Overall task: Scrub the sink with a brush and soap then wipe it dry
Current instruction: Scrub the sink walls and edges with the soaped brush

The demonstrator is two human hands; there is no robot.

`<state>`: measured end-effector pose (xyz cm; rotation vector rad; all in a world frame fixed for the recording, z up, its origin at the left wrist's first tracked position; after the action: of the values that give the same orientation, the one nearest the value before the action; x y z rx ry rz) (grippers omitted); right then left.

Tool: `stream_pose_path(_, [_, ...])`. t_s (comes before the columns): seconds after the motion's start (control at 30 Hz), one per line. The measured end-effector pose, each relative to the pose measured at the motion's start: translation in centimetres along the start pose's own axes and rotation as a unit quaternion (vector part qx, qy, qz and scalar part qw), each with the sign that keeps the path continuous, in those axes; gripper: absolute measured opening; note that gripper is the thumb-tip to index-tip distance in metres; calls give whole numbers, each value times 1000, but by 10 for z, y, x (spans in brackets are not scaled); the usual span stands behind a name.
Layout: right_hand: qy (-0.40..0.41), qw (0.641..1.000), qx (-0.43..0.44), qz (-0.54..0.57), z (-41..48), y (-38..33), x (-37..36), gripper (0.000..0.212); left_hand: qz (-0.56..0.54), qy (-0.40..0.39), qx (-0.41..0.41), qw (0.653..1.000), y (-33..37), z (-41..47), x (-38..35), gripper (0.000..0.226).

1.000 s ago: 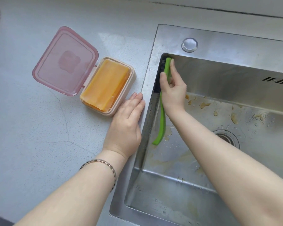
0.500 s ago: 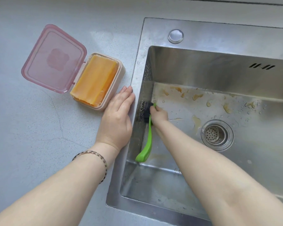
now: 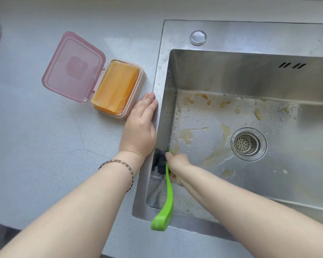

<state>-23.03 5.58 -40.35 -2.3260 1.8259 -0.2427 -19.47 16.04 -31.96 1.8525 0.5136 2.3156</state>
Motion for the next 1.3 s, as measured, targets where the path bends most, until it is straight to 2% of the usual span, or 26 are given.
stream_pose_path(0.07, [-14,998,-41,-39,2,9,3,15,2,4,-1,1000,-1,0,0,45])
stream_pose_path(0.13, [-36,994,-80,-70,0,14,7,31,3,8,-3,1000,-1,-1,-1,46])
stream_pose_path(0.3, [3,999,-13,-31,10,-14,13,27,-5,16,-6,1000,0,-1,-1,47])
stream_pose_path(0.4, [-4,997,-8,-77,18,-7,14,16,-3,12,-6,1000,-1,-1,-1,47])
stream_pose_path(0.53, [-54,976,-47,-207,11,12,14,32,-4,11,0,1000,0,0,0,46])
stream_pose_path(0.63, [-63,965,-28,-253,0,6,13,35,-4,12,-3,1000,-1,-1,-1,46])
stream_pose_path(0.8, [-79,985,104,-114,-20,-62,18,36,-8,17,-8,1000,-2,1,-4,45])
stream_pose_path(0.9, [-46,991,60,-113,-35,-35,14,30,-3,14,-7,1000,-2,0,-3,46])
stream_pose_path(1.0, [-81,991,18,-107,-48,-11,10,25,-6,10,-4,1000,-1,0,-2,47])
stream_pose_path(1.03, [-88,993,32,-68,-47,-24,10,22,-5,11,-5,1000,-1,0,-2,46])
stream_pose_path(1.1, [-50,994,99,-3,-39,-57,10,21,-1,16,-11,1000,-2,1,-4,45])
stream_pose_path(1.17, [-2,994,108,-10,-35,-57,4,16,-3,16,-10,1000,-2,2,-4,43])
stream_pose_path(1.2, [-1,996,87,-25,-35,-42,0,13,-6,13,-8,1000,-2,2,-4,44])
stream_pose_path(1.3, [-34,998,21,-40,-43,-8,-5,26,-5,8,-9,1000,-2,-1,-3,45])
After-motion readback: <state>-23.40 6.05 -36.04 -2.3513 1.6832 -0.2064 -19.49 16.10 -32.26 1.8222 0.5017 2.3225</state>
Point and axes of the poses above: each hand's wrist, its own z-axis towards the middle knuckle, its own x-axis out of the back of the hand, y = z × x, the point moved 1 cm from there along z, towards the middle knuckle, and after that the axes turned 8 degrees about z, right-handed, at the moved point
